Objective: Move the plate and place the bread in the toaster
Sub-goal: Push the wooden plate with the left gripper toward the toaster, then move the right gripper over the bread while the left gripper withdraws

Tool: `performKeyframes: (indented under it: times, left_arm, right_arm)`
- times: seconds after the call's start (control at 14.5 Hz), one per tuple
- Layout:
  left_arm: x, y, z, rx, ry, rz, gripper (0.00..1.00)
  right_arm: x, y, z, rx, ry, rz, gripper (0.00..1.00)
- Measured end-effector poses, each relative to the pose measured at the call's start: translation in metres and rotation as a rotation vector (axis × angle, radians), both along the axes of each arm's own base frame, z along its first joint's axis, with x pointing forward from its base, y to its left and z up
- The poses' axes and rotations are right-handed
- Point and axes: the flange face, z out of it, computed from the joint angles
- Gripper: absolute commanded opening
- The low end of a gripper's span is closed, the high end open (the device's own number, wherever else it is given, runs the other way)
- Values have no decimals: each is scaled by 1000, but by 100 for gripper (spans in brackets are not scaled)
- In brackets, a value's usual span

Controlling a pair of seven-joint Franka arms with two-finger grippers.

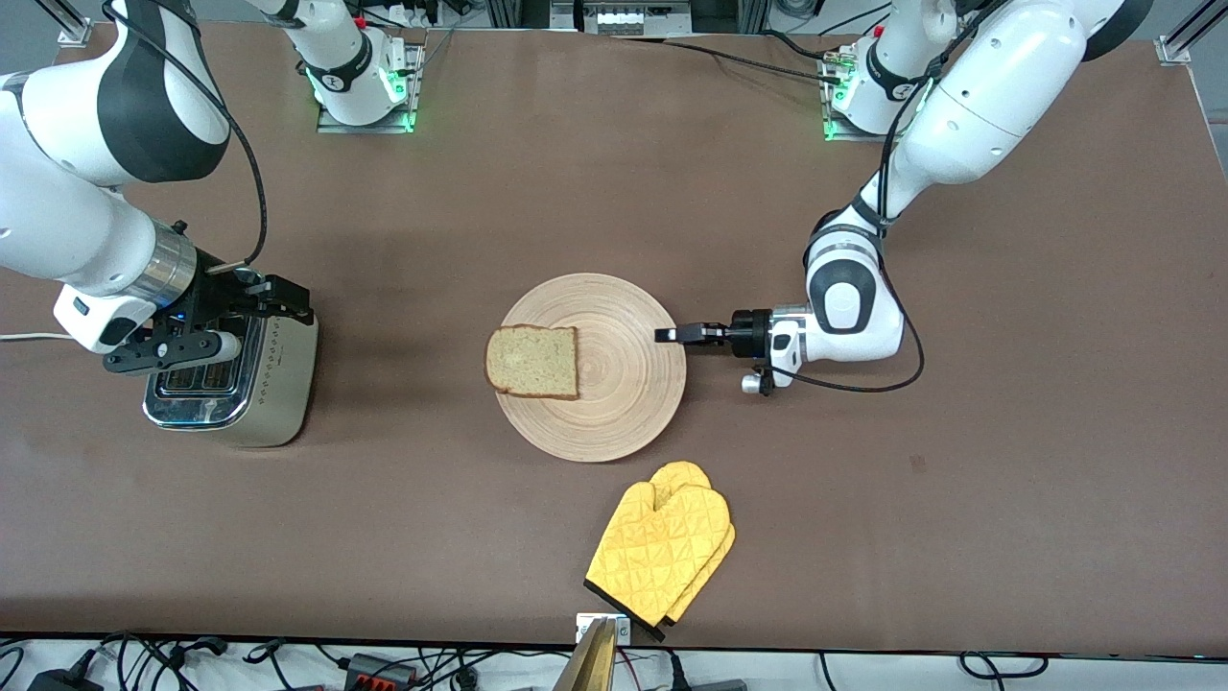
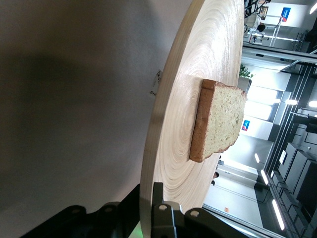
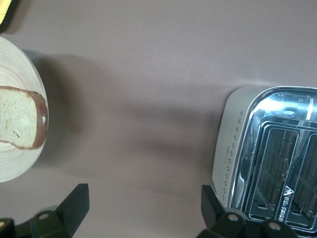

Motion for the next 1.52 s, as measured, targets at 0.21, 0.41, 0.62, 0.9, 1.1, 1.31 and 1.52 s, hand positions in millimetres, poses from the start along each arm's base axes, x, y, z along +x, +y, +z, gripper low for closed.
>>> performKeyframes:
  times: [0.21,0.41,0.62,0.9,1.1,1.31,1.52]
  left_arm:
    - [-2,-15,0,55,-27,8,0]
    - [-11,-36,0,64,-21,21,0]
    - [-20,-50,-3,72,-12,26,0]
    - [-29,-60,-11,87,2,31,1]
    - [-35,-64,-21,110,15,46,1]
    - [-38,-67,-24,115,19,46,1]
    - [-37,-66,-25,117,17,48,20]
  right_arm:
    - [0,0,0,0,0,0,100]
    - [0,0,0,0,0,-1,100]
    - [0,-1,-1,0,1,-1,100]
    - [0,-2,-1,-9,0,1,100]
    - [-1,-2,-2,-15,7,-12,100]
    - [-6,8,-13,-22,42,-70,100]
    - [-13,29,-38,-35,91,-91,100]
